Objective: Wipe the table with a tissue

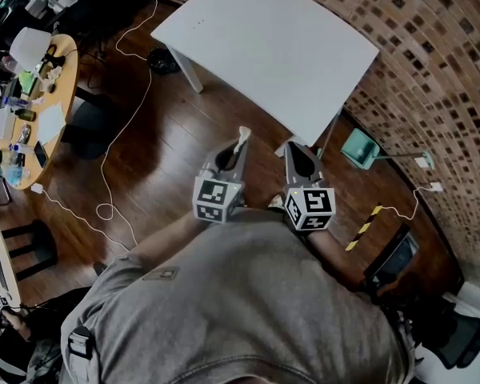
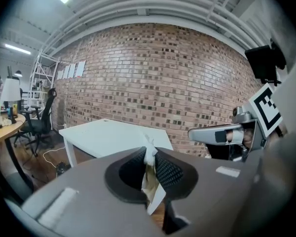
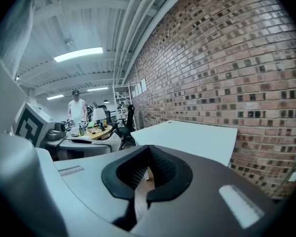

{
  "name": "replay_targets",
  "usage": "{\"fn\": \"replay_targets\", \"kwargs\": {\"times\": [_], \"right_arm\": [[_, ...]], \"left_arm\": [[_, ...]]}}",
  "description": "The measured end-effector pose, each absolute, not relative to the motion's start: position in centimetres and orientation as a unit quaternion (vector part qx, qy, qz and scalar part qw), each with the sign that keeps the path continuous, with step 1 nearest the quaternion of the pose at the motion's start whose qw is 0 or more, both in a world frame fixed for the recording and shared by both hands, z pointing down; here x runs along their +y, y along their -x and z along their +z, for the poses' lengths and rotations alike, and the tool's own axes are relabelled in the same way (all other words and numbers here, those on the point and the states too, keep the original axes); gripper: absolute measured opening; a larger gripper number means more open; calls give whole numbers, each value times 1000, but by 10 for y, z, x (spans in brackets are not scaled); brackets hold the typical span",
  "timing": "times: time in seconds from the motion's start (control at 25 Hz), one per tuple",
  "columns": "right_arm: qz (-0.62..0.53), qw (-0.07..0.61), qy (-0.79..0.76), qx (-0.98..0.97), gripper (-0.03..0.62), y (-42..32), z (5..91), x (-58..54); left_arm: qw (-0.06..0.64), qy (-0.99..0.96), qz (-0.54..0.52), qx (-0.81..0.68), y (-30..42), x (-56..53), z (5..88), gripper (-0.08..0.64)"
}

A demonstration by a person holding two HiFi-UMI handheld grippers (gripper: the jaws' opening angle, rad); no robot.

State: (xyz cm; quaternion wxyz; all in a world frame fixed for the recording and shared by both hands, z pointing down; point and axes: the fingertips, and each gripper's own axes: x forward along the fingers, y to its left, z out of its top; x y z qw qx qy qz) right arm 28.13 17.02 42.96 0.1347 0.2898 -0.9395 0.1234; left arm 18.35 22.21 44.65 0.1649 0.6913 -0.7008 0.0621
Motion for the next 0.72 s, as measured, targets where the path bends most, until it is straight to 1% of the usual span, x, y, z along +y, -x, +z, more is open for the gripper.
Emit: {"fn": "replay_targets", "kwargs": {"times": [0.4, 0.72], "right_arm": [[119, 132, -291, -940, 14, -240, 426, 171], [100, 133, -219, -961, 14, -199, 421, 158]], "left_arm": [[163, -691, 58, -702, -143, 224, 446, 25], [162, -639, 45, -751, -110, 219, 440, 25]]}}
